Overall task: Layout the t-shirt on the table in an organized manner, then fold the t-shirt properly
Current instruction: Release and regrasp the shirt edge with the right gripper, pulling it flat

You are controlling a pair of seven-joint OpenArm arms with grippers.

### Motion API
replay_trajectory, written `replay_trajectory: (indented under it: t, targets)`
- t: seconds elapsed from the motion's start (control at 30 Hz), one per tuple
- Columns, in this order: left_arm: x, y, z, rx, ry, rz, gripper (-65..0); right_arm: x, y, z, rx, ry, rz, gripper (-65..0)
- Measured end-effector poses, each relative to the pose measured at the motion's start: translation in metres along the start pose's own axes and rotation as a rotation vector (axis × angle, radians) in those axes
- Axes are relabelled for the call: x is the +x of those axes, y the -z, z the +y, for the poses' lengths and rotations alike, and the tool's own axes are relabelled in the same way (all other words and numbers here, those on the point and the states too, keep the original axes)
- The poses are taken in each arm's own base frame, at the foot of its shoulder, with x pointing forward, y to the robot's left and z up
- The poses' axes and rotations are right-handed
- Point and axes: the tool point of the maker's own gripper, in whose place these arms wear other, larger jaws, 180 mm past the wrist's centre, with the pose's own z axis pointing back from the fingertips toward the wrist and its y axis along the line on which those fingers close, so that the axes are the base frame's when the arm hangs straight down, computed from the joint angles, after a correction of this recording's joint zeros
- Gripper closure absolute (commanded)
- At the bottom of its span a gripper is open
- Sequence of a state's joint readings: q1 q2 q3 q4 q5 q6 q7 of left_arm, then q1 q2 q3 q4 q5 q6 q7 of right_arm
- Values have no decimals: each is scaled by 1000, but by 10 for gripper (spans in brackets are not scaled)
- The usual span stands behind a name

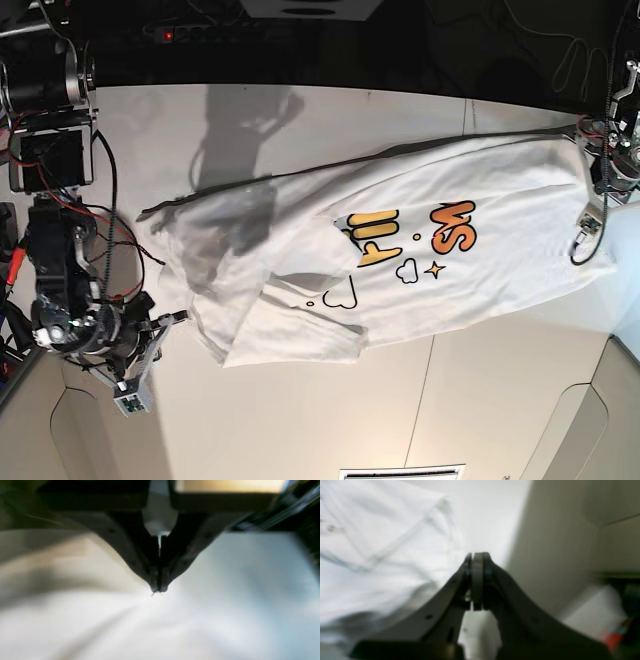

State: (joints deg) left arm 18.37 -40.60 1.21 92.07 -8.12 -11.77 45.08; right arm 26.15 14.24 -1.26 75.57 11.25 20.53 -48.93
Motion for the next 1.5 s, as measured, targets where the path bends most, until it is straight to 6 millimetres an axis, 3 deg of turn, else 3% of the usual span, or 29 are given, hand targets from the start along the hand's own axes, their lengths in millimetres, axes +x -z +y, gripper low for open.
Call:
replay_trajectory:
  t: [0.13, 0.27, 0.37, 0.53, 0.7, 0.97, 1.23, 1.5]
  targets:
    - [10, 1, -51, -176, -86, -40, 0, -37, -6, 29, 231, 133, 1, 0]
    - [15, 1, -67, -212, -122, -53, 0, -77, -11, 54, 347, 191, 47, 0]
    - [15, 2, -67, -204, -120, -54, 0, -102, -8, 59, 328, 200, 52, 0]
    - [-6, 14, -39, -31, -105, 9, 0, -149, -1, 47, 217, 170, 157, 0]
    - [-25, 22, -32, 4, -84, 59, 0, -154, -2, 41, 193, 180, 173, 0]
    - [-22, 24, -25, 31, -70, 53, 0, -168, -7, 38, 187, 177, 252, 0]
    - [-10, 26, -14, 55, -74, 41, 0, -208, -22, 35, 191, 193, 309, 0]
    - [-15, 25, -25, -8, -103, 79, 0, -234, -51, 3, 145, 221, 367, 0]
